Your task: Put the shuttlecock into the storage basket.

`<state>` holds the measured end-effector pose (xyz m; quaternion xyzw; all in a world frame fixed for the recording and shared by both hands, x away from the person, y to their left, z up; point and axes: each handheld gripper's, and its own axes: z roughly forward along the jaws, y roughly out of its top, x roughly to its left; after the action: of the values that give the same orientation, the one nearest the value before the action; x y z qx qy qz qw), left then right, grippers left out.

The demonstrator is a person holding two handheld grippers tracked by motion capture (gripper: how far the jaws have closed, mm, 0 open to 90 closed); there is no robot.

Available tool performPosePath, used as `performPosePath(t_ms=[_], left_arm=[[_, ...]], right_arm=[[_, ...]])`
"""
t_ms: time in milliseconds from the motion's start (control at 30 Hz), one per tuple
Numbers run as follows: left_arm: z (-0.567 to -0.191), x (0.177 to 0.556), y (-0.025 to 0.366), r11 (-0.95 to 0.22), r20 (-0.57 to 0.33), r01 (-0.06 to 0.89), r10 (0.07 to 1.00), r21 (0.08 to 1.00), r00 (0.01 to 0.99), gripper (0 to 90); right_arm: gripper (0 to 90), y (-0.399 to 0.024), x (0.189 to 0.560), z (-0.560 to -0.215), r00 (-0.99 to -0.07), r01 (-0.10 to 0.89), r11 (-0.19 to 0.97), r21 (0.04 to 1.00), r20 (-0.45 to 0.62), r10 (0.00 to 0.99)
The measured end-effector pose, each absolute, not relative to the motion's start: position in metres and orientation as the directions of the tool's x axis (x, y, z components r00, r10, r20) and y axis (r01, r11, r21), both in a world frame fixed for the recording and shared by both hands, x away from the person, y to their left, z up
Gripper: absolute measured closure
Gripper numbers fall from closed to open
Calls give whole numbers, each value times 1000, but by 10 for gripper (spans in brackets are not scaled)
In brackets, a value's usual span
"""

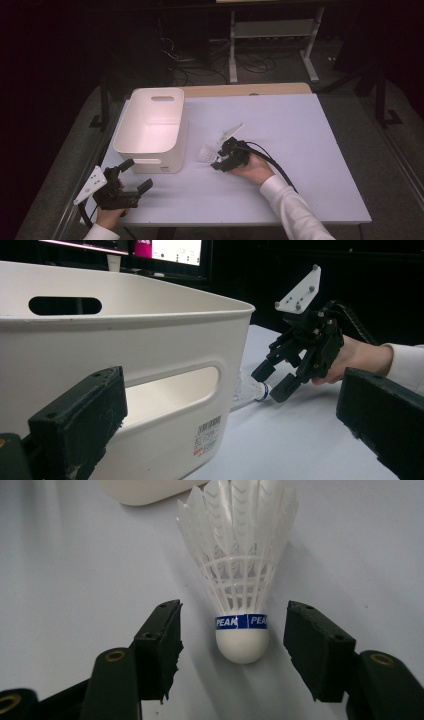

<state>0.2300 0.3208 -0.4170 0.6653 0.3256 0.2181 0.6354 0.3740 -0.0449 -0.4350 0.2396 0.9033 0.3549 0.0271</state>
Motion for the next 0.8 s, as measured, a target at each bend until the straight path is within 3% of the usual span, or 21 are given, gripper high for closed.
performPosePath(t_ms=[267,500,800], left_arm=[[-417,230,321,23,-125,154,710,988,693,0],[-417,230,321,17,-119,153,710,988,694,0],[-417,229,321,21,-125,156,709,987,694,0]], right_arm=[[485,-45,373,-436,-877,431,622,653,141,460],[627,-48,373,-440,-877,426,624,655,132,461],[638,-50,370,-440,-871,448,594,669,177,458]])
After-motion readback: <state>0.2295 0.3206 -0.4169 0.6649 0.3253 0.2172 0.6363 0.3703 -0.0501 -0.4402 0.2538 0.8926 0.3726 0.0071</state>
